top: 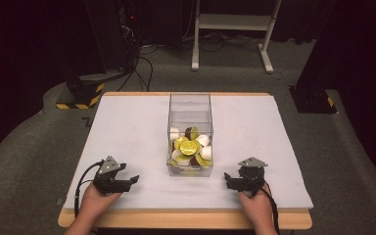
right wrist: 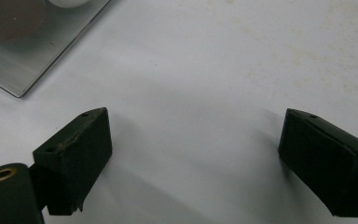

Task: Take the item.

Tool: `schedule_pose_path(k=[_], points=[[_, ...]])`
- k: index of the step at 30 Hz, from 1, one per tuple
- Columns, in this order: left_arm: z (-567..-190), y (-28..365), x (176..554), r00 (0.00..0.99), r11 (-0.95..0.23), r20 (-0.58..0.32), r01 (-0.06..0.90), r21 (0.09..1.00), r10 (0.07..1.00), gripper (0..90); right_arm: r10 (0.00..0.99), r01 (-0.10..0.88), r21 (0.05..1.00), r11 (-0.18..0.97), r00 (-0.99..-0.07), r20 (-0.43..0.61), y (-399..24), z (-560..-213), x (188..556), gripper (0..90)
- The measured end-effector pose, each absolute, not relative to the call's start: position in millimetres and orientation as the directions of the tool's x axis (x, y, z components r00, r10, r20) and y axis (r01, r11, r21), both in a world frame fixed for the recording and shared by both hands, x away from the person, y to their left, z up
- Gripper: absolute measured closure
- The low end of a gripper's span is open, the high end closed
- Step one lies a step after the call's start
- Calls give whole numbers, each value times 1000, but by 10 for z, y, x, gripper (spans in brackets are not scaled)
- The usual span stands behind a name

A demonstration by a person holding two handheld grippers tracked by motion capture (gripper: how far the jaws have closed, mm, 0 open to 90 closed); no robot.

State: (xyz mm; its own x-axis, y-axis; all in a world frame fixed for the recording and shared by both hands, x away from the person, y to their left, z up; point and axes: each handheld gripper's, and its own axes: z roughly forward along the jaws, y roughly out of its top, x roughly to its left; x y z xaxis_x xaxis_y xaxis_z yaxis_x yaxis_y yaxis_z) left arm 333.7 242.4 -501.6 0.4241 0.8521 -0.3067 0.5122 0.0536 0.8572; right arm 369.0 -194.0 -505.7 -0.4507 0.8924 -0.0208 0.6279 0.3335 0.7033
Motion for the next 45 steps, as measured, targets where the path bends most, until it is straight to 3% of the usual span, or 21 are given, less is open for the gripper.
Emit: schedule_pose_path(k=[31, 45], points=[[-4787, 2219, 3351, 520, 49, -319, 466, 883, 792, 247, 893, 627, 705, 332, -450, -21, -1938, -5058, 3688, 94], [-4698, 2181, 3390, 518, 95, -348, 454, 886, 781, 219, 893, 626, 705, 333, -450, -22, -1936, -5058, 3685, 96]])
